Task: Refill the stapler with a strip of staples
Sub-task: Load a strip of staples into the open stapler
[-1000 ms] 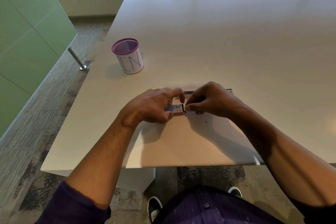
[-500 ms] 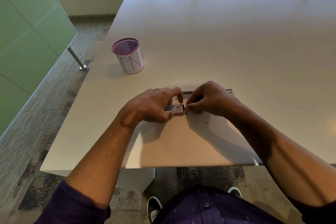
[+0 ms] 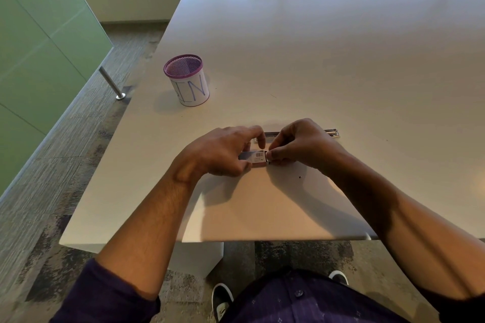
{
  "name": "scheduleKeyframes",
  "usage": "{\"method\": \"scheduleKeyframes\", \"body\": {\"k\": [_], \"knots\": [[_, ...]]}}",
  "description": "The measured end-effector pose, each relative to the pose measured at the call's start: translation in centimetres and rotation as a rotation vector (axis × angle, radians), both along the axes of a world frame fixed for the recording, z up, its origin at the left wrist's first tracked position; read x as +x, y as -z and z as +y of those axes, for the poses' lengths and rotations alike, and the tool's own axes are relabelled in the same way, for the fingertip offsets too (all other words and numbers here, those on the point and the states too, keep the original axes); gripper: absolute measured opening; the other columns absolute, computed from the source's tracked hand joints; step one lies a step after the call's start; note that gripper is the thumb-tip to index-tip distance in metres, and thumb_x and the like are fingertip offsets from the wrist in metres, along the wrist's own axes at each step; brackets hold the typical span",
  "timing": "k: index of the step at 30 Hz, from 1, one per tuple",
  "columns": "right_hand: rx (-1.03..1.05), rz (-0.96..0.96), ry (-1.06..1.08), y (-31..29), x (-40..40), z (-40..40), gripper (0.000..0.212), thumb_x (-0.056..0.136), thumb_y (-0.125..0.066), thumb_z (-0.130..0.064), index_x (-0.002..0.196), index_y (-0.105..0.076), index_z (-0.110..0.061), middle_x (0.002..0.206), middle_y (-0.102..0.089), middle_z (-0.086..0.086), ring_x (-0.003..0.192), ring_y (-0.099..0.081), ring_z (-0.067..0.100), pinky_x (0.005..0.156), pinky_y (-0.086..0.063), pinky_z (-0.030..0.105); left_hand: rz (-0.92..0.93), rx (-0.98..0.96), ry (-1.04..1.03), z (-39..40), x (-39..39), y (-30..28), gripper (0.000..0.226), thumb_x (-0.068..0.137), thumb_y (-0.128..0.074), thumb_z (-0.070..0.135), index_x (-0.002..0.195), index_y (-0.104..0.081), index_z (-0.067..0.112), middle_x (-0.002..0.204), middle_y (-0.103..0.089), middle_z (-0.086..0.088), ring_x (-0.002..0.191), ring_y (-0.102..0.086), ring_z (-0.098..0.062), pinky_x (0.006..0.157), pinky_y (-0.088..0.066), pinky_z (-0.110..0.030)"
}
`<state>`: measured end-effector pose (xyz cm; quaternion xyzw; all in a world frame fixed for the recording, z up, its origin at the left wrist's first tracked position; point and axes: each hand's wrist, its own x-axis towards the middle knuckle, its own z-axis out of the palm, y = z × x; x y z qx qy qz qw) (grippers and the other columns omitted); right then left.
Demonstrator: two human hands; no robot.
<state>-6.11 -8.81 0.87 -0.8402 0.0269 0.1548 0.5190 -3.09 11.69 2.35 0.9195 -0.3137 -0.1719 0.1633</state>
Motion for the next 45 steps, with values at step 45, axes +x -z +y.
{"method": "scheduleKeyframes", "body": {"k": [45], "knots": [[0.134, -0.063, 0.002, 0.7, -0.6, -0.2, 0.027, 0.079, -0.083, -0.01, 0.103, -0.07, -0.007, 0.088, -0.079, 0.013, 0.081, -0.078, 0.027, 0.076, -0.064, 0.04, -0.222, -0.128, -0.062, 1.3, -1.6, 0.9, 0.041, 0.082, -0.082, 0.033, 0.121, -0.071, 0.025, 0.106, -0.068, 0.002, 0.086, -0.065, -0.015, 0.076, -0.061, -0.037]]}}
